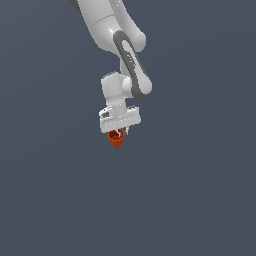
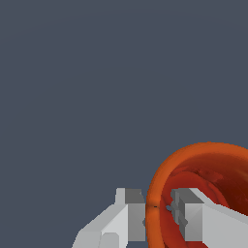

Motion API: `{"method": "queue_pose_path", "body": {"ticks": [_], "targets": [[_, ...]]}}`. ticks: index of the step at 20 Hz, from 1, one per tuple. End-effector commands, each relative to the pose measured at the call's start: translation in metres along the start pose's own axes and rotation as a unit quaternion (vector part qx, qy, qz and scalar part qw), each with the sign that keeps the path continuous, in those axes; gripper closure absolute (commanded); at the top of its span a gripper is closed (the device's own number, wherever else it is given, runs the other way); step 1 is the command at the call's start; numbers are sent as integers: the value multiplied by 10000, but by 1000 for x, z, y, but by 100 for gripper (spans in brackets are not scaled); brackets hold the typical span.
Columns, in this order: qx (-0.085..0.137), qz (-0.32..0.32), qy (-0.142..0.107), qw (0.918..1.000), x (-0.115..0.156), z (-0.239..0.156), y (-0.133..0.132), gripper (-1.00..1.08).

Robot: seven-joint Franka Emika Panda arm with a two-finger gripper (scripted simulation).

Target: Pick up the object and move it to a goal position.

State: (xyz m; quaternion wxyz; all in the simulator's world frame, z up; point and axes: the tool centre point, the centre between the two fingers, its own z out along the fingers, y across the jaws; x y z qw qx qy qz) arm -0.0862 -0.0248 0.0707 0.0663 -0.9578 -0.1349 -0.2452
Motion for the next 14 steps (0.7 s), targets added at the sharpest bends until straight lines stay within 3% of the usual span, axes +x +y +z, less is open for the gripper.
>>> {"method": "queue_pose_path", "body": {"ticks": [1, 14], "targets": [[2, -1, 1, 10000, 0, 0, 0, 108], [1, 0, 4, 10000, 22, -20, -29, 108]]}}
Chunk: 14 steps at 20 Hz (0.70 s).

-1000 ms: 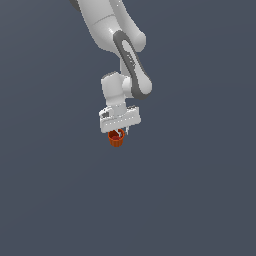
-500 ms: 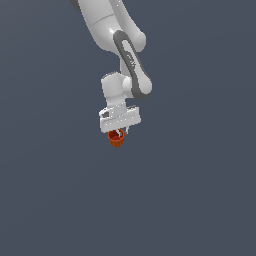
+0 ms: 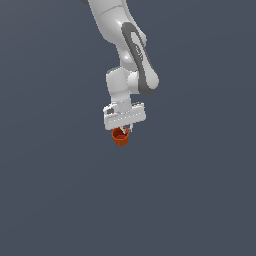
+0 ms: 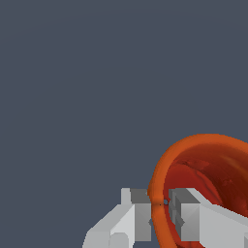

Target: Pick up the object and move it to a goal position.

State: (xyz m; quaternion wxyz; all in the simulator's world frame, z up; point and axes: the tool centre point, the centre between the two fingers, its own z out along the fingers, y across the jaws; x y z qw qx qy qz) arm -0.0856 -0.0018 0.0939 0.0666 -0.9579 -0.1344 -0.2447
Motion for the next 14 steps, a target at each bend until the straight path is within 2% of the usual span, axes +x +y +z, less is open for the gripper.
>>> {"method": "queue_pose_path", "body": {"ticks": [1, 14], "targets": [[0, -5, 12, 10000, 9, -7, -11, 108], [12, 4, 36, 10000, 53, -46, -65, 108]]}}
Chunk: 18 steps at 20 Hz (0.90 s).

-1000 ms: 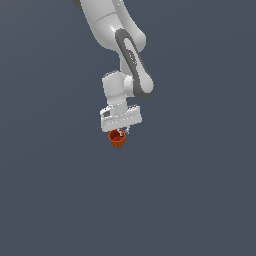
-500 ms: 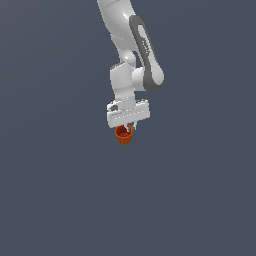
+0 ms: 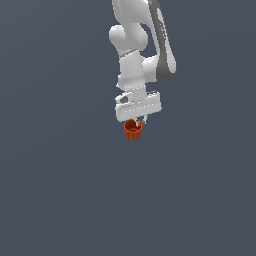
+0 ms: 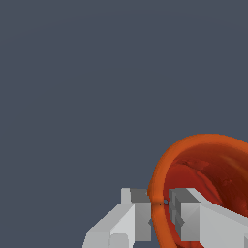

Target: Pick up the object and move it to a goal position.

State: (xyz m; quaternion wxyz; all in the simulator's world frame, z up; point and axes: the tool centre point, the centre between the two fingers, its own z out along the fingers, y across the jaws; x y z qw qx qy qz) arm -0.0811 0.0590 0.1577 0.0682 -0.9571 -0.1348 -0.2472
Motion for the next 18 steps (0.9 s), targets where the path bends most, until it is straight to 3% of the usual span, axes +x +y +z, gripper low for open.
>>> {"method": "queue_pose_path", "body": {"ticks": [1, 18], "targets": [[-1, 7, 9, 10000, 7, -6, -8, 108], [-7, 11, 3, 10000, 45, -38, -52, 108]]}}
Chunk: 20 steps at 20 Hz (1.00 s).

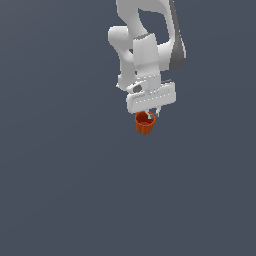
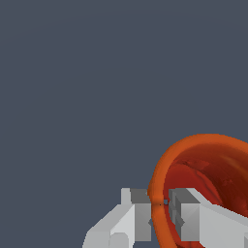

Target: Pick up the object and move it to a goal position.

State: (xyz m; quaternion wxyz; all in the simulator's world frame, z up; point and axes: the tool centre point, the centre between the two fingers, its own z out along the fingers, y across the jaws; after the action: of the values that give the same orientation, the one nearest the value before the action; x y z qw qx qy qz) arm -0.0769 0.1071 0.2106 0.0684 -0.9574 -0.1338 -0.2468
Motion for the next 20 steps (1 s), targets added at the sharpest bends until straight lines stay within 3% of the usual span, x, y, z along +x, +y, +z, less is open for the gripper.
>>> {"method": "queue_pose_path", "body": {"ticks": [1, 20], "targets": [[-11, -1, 2, 10000, 7, -6, -7, 108], [-12, -12, -12, 10000, 40, -32, -46, 108]]}}
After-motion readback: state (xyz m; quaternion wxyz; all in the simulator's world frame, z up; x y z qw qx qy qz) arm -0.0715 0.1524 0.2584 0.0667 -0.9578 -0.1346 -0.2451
